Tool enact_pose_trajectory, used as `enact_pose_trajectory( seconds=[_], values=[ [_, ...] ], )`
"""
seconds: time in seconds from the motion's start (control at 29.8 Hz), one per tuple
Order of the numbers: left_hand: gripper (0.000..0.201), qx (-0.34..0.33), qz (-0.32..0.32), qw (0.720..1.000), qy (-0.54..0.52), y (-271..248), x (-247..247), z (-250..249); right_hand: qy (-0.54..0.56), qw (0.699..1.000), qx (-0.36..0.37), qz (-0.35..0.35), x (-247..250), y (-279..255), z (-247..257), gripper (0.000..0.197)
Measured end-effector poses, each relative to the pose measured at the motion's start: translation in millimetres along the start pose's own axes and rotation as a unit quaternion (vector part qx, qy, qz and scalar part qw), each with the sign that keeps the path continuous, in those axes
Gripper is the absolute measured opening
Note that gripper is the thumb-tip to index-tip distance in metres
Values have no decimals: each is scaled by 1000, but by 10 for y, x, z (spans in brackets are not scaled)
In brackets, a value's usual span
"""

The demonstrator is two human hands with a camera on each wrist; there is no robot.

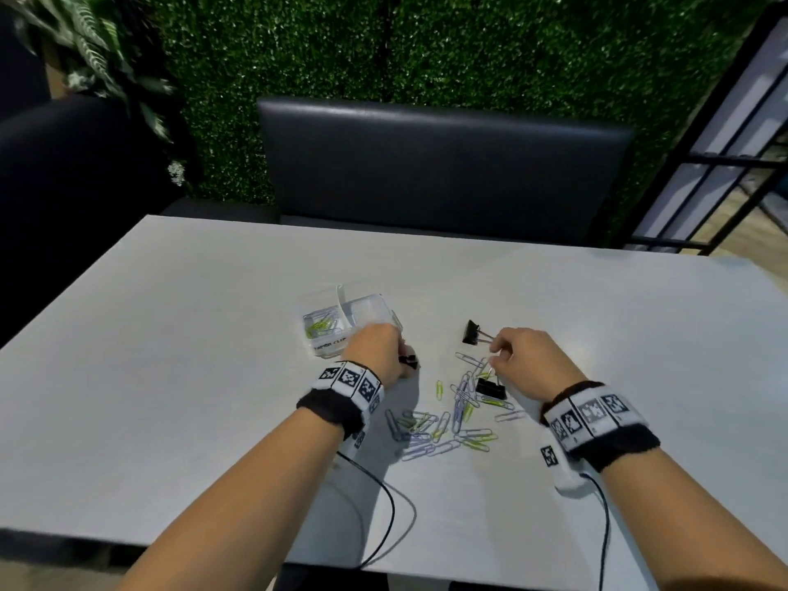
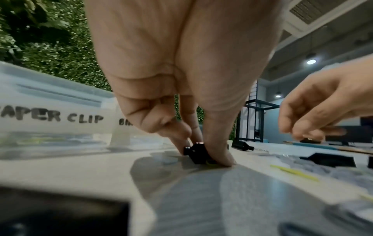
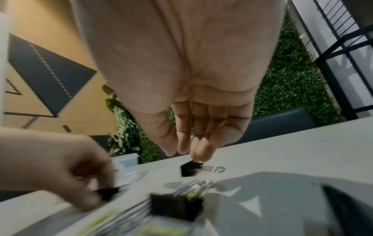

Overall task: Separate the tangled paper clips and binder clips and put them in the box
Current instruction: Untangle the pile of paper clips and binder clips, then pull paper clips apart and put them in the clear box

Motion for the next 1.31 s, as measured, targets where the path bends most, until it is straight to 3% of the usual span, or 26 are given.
enact_pose_trajectory(
  seconds=[0.03, 0.13, 0.23, 0.37, 0.47, 0.6, 0.67, 0.77, 0.84, 0.94, 1.04, 1.17, 1.31],
  values=[
    [28, -1, -13, 1000, 18, -22, -7, -21, 13, 1000, 13, 9, -37, -136, 16, 13],
    [27, -39, -48, 998, 21, -181, 1, -150, 30, 996, 62, 64, -273, -409, 163, 32],
    [28, -96, -1, 995, 34, -429, -139, -353, -18, 991, 95, 92, -548, -468, 314, 54],
    [33, -113, 47, 991, 50, -675, -256, -435, -90, 982, 123, 113, -810, -556, 360, 44],
    [33, -136, 61, 988, 38, -814, -250, -465, -72, 982, 142, 105, -814, -717, 352, 51],
    [57, -120, 42, 991, 36, -910, -216, -296, -7, 996, 85, 33, -491, -850, 107, 40],
    [68, -105, 53, 992, 55, -946, -262, -217, -26, 998, 36, 38, -434, -891, -63, 37],
    [72, -109, 68, 991, 48, -972, -332, -276, -63, 996, -14, 67, -529, -933, -146, 64],
    [67, -118, 59, 990, 45, -940, -329, -362, -38, 997, -9, 71, -618, -928, -45, 70],
    [51, -117, 39, 992, 26, -869, -287, -445, -49, 996, 4, 73, -721, -865, 83, 59],
    [32, -111, 27, 993, 16, -806, -287, -458, -75, 995, 18, 70, -741, -787, 158, 35],
    [21, -99, 16, 995, 1, -757, -294, -411, -92, 993, 36, 62, -719, -730, 166, 7],
    [19, -91, 7, 995, -30, -735, -251, -372, -98, 994, 31, 46, -671, -723, 100, 20]
  ],
)
Point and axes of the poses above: each hand's wrist, its own y-axis towards the middle knuckle, its own x-axis out of the back of the hand, z = x × y, the point moved 8 cm from there along y, towards the middle knuckle, and after that the axes turned 14 degrees about y, right-handed, at the moved point
